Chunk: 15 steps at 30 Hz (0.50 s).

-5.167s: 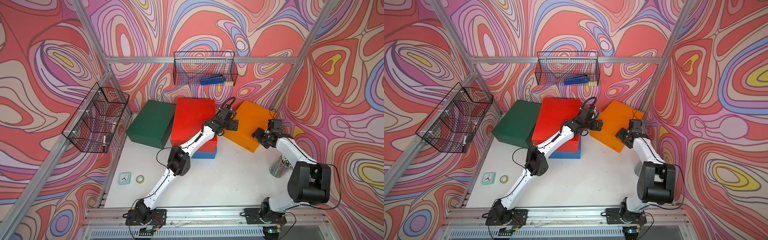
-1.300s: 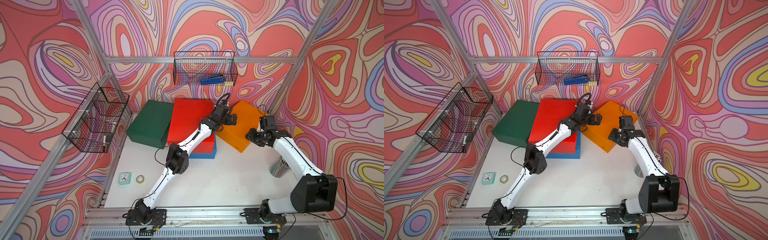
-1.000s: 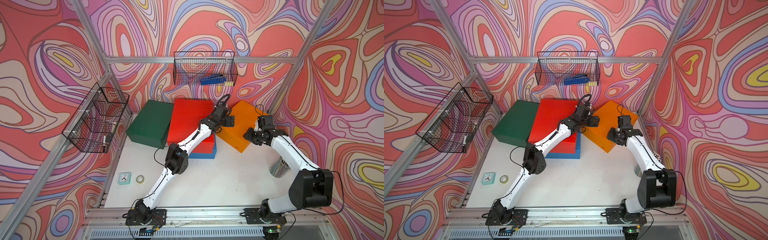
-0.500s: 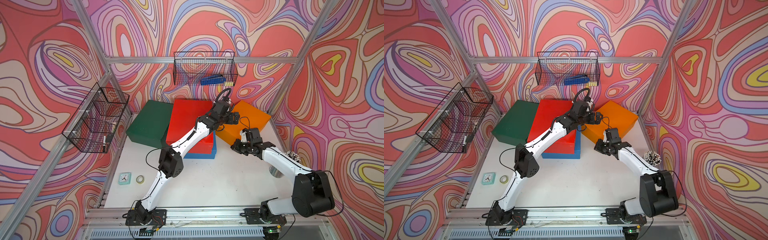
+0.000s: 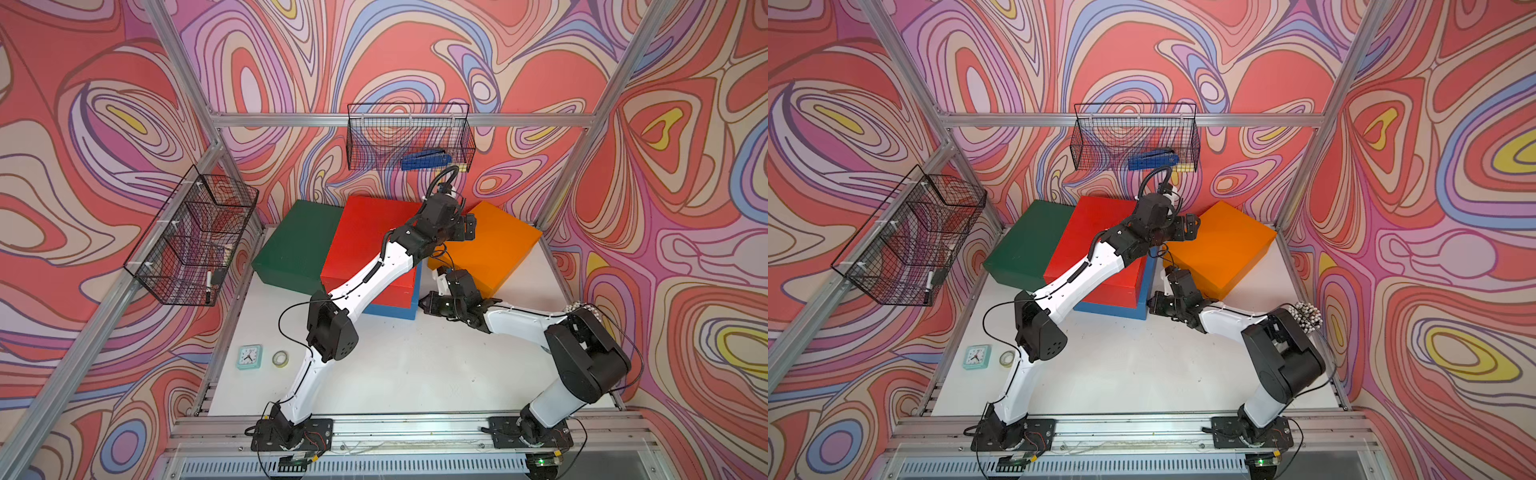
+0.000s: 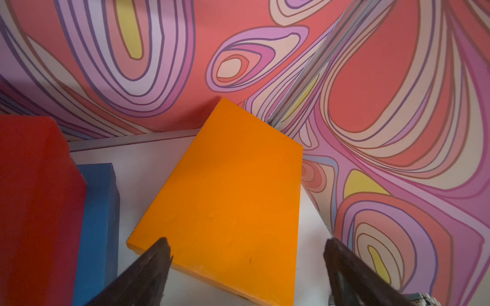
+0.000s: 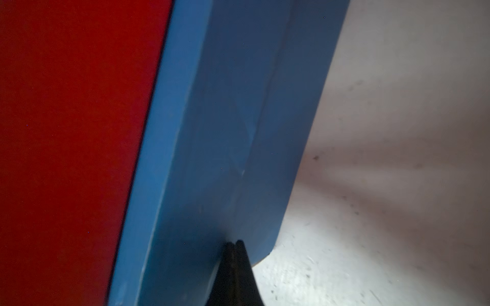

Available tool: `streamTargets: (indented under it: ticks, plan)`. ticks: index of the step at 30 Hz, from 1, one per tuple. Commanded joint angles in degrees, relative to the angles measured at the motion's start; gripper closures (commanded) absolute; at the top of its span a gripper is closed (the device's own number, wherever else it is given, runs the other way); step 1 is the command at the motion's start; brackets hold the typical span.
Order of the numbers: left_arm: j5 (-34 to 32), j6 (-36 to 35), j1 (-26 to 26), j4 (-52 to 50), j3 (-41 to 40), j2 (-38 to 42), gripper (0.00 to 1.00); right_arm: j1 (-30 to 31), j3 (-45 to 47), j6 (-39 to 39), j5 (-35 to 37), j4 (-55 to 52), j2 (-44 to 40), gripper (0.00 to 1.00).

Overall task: Stack the shoeboxes
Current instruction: Adjust the shoeboxes at the center of the board.

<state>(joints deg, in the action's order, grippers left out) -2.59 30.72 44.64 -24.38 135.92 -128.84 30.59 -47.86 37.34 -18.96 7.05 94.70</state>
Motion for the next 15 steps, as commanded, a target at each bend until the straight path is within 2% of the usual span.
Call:
streamTargets:
  ticks: [1, 3, 5, 11, 15]
  plan:
    - [-4.5, 1.4, -0.3, -1.5, 0.9, -1.8, 0.07, 3.7, -1.8, 1.5, -0.6, 6.1, 2.8, 1.0]
    - [-5.4, 1.9, -0.8, -1.9, 1.7, -2.7, 0.07, 3.9, 1.5, 4.6, -1.3, 11.2, 2.5, 1.0]
    - [-5.7, 2.4, -1.3, -2.4, 2.4, -3.7, 0.07, 3.5, 4.4, 4.5, 2.4, 10.9, -0.8, 1.0]
    - [-4.6, 2.5, -2.1, -2.9, 6.3, -8.4, 0.03, -0.5, -1.9, -2.7, 15.5, -18.4, -13.6, 1.0]
    - [-4.5, 1.6, -2.3, -3.1, 10.3, -12.5, 0.0, -4.9, -6.1, -2.3, 18.0, -30.2, -19.2, 1.0]
